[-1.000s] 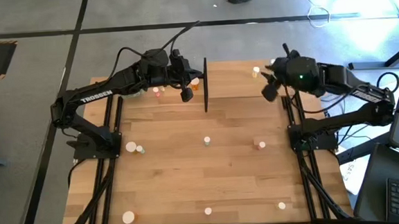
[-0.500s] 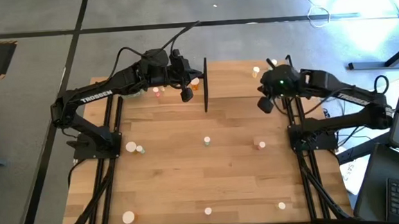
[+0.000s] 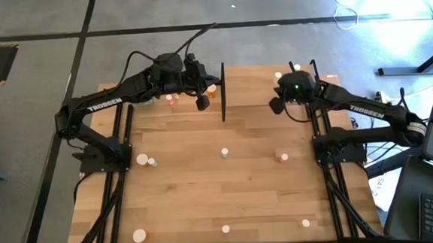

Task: Pick and place medicine bottles onto shelf by color
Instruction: Put the middle yellow pill bottle on the shelf

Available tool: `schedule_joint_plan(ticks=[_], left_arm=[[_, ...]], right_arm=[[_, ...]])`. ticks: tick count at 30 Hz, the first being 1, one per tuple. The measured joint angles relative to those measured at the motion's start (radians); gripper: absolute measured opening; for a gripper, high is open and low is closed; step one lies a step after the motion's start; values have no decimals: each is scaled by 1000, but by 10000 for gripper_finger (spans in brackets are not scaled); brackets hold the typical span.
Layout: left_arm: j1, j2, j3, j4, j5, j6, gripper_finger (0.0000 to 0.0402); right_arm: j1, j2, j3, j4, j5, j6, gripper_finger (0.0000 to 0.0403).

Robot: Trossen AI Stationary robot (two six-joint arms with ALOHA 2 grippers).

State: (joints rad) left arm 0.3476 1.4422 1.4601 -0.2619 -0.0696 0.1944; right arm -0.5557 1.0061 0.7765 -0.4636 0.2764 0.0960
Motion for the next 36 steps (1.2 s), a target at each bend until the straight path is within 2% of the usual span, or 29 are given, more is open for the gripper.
schedule_joint_plan(ticks=[6, 15, 24, 28, 36], left_arm=[[0, 0, 0, 0, 0, 0, 0], [4, 0, 0, 0, 0, 0, 0], [4, 0, 0, 0, 0, 0, 0], [4, 0, 0, 0, 0, 0, 0], [11, 0, 0, 0, 0, 1, 0]], right_arm=[[-43, 0, -11, 27, -1, 25, 1], [-75, 63, -11, 22, -82, 6, 0], [-75, 119, -11, 51, -38, -1, 0], [-77, 121, -11, 55, 16, -3, 0], [-77, 121, -11, 92, 44, -26, 0]])
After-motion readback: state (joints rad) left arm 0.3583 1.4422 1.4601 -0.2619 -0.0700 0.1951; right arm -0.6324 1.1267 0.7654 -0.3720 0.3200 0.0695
